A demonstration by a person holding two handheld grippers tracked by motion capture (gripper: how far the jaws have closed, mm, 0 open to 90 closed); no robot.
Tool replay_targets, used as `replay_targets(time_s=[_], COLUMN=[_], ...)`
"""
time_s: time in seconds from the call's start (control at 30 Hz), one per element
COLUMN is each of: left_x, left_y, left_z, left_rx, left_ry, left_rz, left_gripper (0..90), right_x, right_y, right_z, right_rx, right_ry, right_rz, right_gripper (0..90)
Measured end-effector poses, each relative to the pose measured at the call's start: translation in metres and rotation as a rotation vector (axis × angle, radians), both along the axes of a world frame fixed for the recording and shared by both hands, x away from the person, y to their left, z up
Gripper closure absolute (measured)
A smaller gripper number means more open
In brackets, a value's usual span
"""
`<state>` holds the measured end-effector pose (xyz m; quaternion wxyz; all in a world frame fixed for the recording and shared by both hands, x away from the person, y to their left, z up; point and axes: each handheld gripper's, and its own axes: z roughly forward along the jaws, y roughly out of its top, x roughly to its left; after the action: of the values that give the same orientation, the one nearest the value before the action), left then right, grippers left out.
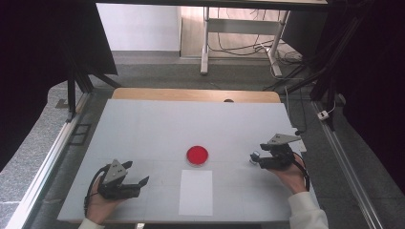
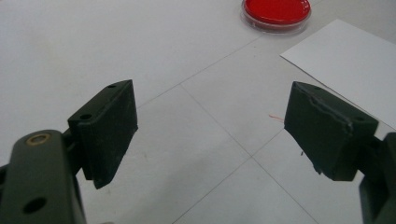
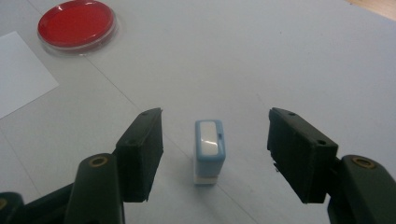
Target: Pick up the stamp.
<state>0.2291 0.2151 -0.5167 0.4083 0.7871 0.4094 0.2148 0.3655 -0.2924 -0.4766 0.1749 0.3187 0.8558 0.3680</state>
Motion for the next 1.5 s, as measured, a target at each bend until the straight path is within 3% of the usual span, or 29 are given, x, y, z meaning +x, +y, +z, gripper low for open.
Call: replay_targets(time_s=[0.7,0.97,1.07,1.5], left_x=[0.000,0.001,0.000,0.000], left_y=[0.000,0.000,0.000,0.000], left_z=[-0.002,-0.002,-0.003,-0.003], left_rx=[0.006,0.012,0.011,0.013], left_ry=[0.006,0.009,0.007,0.008], left_rz=[-0.005,-0.008,-0.009,-0.009], left_gripper=[17.4,17.4,17.4,17.4], right_x=[-0.002,-0.001,-0.001,-0.002], right_y=[0.003,0.002,0.002,0.004], right_z=[-0.012,-0.012,-0.013,-0.012], right_rx=[-0.030,-0.020,-0.024,-0.033], right_ry=[-0.032,-0.015,-0.014,-0.016], right_rz=[-0.003,0.010,0.017,0.028], right_gripper=[59.7,66.4,73.3,74.4])
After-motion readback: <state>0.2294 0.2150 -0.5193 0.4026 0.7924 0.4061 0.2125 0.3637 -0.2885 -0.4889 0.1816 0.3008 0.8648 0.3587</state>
